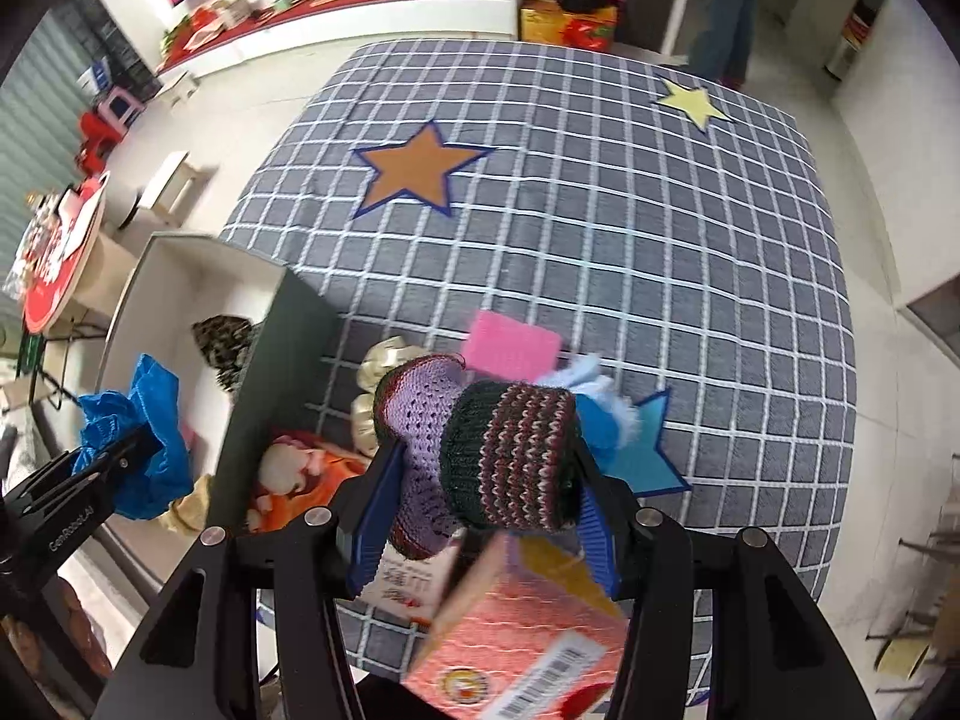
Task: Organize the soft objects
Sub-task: 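Carry the blue cloth and knit hat over the white box with both tools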
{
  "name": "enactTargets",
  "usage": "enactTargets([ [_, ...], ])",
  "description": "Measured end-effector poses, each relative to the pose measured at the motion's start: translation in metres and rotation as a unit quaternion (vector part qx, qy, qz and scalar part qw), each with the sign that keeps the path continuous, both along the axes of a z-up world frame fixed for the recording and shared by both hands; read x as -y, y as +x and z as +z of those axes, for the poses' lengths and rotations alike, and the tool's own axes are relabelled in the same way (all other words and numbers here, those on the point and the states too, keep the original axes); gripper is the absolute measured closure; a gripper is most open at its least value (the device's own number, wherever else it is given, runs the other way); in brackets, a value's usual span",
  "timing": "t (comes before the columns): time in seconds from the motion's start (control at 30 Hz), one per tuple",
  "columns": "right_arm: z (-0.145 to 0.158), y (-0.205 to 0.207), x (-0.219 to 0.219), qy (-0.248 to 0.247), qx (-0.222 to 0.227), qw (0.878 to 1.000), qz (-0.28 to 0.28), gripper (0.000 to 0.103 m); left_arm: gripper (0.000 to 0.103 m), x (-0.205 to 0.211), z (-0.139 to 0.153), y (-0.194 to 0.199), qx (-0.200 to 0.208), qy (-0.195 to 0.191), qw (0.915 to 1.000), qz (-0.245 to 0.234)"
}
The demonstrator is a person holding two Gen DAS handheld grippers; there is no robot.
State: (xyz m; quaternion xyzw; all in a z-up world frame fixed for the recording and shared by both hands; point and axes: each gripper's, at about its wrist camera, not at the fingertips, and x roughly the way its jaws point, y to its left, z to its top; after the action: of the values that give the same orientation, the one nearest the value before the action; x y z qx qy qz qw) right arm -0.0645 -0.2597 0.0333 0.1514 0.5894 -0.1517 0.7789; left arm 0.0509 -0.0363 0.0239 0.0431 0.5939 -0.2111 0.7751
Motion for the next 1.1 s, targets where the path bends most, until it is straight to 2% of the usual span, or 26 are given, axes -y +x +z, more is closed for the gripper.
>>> enactTargets([
  [0.33,0.002,0.033,-0.055,-0.007,-0.003,0.998,0.067,0.048,0.069,-0.036,-0.006,0.005,-0.006,-0.009,0.9991,0.041],
  [0.6,-0.011,0.054,-0.1,-0.005,-0.013,0.993,0.119,0.048,0.069,-0.06,-0.016,0.011,-0.014,0.0,0.998,0.062],
  [1.1,-0.034,0.083,-0.161,-0.004,-0.031,0.984,0.174,0.048,0.069,-0.095,-0.034,0.012,-0.03,-0.001,0.996,0.084],
])
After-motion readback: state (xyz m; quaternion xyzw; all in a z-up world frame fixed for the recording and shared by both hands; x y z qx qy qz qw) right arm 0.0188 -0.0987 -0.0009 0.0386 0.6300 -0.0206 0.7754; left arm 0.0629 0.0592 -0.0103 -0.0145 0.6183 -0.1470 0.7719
